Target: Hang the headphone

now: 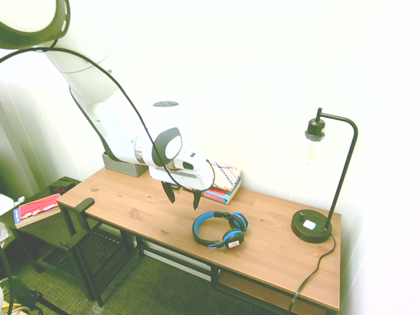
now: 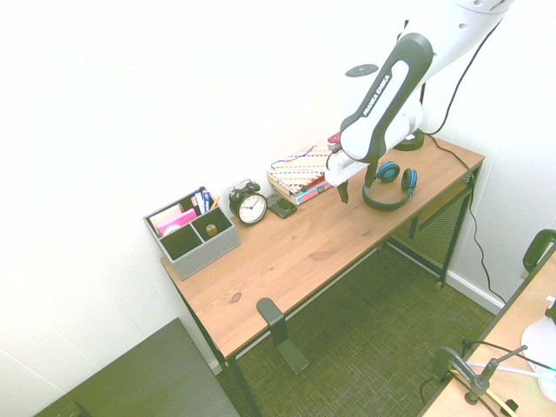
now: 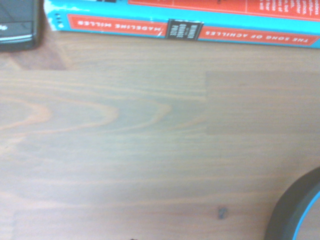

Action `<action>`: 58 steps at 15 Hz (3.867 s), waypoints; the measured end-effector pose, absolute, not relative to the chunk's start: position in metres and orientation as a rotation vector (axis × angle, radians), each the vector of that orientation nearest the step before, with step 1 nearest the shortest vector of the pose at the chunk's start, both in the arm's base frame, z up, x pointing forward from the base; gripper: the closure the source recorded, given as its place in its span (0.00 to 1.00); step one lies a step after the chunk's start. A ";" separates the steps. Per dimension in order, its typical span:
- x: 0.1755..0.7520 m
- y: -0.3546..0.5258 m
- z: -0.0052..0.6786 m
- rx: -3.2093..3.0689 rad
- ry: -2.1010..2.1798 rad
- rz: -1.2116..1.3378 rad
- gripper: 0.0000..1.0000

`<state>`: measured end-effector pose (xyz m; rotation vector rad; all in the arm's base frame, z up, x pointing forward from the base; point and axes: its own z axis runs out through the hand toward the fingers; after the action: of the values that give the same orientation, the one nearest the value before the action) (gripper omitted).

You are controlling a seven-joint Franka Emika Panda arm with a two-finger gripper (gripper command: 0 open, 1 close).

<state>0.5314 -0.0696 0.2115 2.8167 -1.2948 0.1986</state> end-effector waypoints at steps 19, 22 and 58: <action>0.551 -0.108 0.162 2.741 -1.433 0.165 1.00; 0.548 -0.111 0.159 2.735 -1.446 0.154 1.00; 0.286 0.324 0.212 2.865 -1.540 -0.011 1.00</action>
<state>0.2862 0.3236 0.2123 2.8651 -1.5405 -0.0111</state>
